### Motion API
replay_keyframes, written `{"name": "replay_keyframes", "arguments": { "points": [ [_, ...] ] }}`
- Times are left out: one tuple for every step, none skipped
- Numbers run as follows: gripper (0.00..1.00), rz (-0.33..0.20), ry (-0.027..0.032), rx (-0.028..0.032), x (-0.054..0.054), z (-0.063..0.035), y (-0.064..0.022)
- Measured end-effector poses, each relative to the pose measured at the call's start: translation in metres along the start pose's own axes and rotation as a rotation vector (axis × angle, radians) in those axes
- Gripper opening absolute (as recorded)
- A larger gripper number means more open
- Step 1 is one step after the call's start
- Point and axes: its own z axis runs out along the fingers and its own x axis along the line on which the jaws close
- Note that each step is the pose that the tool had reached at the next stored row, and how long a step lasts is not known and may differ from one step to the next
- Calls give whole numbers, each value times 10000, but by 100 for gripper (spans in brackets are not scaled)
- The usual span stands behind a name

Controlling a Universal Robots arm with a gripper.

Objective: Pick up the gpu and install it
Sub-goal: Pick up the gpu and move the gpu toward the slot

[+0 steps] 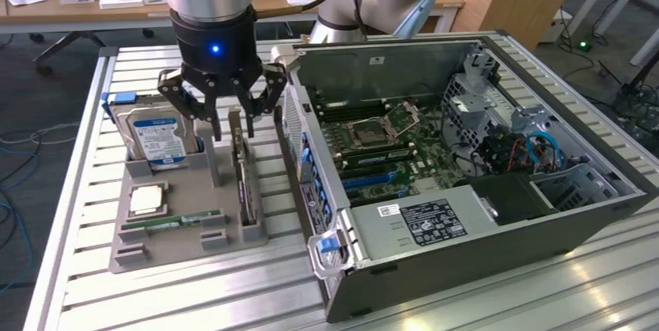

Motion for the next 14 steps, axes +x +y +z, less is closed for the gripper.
{"name": "replay_keyframes", "arguments": {
  "points": [
    [47, 0, 1, 2, 0, 1, 0],
    [47, 0, 2, 3, 0, 0, 0],
    [47, 1, 2, 3, 0, 0, 0],
    [47, 0, 2, 2, 0, 1, 0],
    [47, 0, 1, 1, 0, 1, 0],
    [47, 1, 1, 1, 0, 1, 0],
    [47, 1, 0, -1, 0, 7, 0],
    [47, 0, -3, -3, 1, 21, -1],
    [47, 1, 0, 0, 1, 36, -2],
    [47, 0, 0, 1, 2, 53, -2],
    [47, 0, 0, 0, 2, 72, -3],
    [47, 1, -1, 0, 3, 87, -4],
    [47, 0, 1, 1, 3, 87, -4],
    [47, 0, 1, 1, 3, 87, -4]
  ]
}}
